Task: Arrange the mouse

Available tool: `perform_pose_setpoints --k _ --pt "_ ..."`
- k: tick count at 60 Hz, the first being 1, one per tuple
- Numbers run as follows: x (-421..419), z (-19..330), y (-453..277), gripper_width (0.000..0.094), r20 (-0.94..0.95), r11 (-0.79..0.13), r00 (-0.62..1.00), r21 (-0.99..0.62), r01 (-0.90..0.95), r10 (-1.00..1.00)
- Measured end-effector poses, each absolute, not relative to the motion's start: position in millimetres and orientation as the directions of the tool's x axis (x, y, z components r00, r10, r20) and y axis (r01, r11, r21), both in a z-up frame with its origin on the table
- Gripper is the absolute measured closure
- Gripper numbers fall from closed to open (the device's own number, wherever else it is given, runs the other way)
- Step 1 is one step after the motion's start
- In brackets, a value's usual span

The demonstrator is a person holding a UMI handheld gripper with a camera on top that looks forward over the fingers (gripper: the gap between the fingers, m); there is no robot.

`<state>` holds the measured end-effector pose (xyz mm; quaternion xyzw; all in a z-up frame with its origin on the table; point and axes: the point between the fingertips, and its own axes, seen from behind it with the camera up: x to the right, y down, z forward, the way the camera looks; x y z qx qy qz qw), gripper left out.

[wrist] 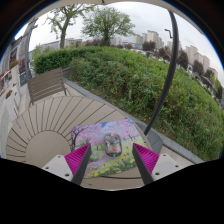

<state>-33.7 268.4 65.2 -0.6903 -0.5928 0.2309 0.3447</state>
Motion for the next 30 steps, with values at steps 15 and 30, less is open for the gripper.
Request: perform_pose_setpoints --k 15,30 --pt "115.9 142.1 152.3 0.0094 0.006 -0.135 0.200 -0.719 0.682 0.980" --pt "194.0 163.0 74.8 0.0090 0.055 -0.051 0.130 -0.718 0.694 0.990"
